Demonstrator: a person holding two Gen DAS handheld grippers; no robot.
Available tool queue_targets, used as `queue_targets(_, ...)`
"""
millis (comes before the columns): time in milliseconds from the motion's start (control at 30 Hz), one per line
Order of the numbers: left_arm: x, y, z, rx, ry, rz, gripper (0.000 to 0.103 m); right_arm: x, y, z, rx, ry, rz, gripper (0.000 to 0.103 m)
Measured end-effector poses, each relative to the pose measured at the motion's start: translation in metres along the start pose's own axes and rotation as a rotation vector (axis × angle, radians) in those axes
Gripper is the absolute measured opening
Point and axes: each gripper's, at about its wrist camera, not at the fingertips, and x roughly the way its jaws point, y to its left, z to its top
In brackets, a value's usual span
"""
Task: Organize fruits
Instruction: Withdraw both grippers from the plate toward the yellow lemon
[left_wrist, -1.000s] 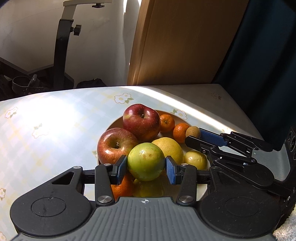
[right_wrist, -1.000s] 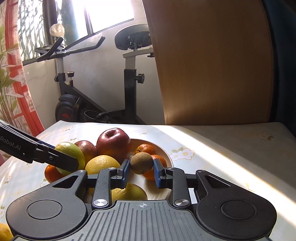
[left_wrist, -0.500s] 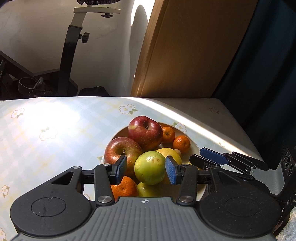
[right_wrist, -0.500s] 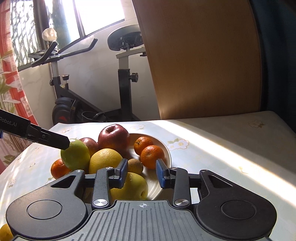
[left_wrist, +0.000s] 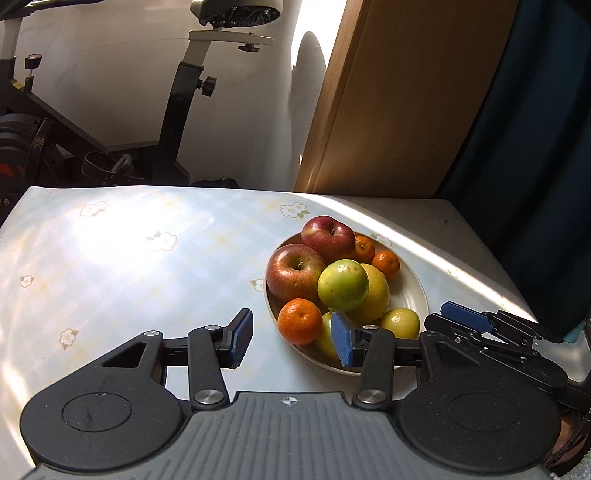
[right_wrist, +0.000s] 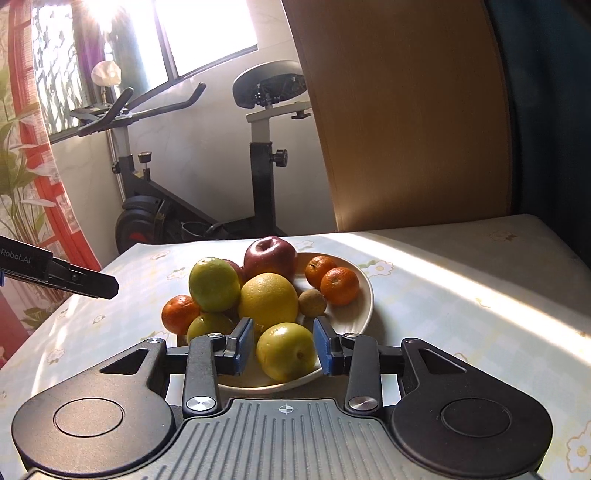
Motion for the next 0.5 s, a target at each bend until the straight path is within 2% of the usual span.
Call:
queue_targets(233, -0.024, 0.013, -0.033, -0.073, -0.006, -0.014, 0.049, -0.017, 0.039, -0.024, -0.041, 0.020, 0.020, 0.034)
queue_targets(500, -0.037, 0.015, -0.064, -0.030, 0.002, 0.005, 0.049, -0.029, 0.080, -0.056, -0.047, 0.070, 0.041, 0.034)
